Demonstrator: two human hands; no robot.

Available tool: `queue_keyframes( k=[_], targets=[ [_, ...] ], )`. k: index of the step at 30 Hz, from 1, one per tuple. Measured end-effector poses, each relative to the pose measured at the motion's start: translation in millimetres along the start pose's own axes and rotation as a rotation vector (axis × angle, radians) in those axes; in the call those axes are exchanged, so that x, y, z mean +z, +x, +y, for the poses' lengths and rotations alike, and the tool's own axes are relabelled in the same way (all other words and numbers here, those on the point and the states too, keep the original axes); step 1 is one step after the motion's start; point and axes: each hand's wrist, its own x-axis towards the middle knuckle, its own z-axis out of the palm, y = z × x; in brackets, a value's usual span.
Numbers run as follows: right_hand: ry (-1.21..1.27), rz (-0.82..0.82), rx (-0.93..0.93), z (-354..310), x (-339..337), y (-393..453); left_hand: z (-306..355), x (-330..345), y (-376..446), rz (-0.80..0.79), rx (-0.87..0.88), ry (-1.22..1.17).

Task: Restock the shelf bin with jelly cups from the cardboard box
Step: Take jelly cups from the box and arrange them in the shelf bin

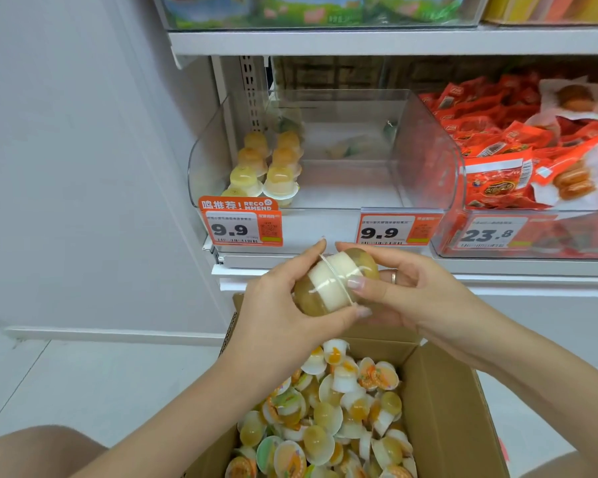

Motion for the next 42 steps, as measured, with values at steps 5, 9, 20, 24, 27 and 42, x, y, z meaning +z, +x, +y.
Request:
queue_keyframes(
  k=[5,9,20,24,27,42],
  targets=[
    [0.013,-0.008,0.024,2,3,1,-4,1,0,0.006,0.024,0.037],
    [0.035,0.018,0.044,4,5,5,-3,-2,2,0.002,0.102,0.119],
    [-0.178,0.077,-0.066,-29,11,19,3,-26,15,0.048,0.305,0.357],
    [-0.464,0.356,-0.314,-78,1,83,-6,-68,44,0.200,0.039,0.463],
    [-1.075,0.262,-0.425,-102,-4,143,-20,-90,57,0.137,-0.148,0.582],
    [-1.471,-0.406,-0.462,-50,-1,229,-46,-110,87,-0.053,-0.106,0.887]
  ],
)
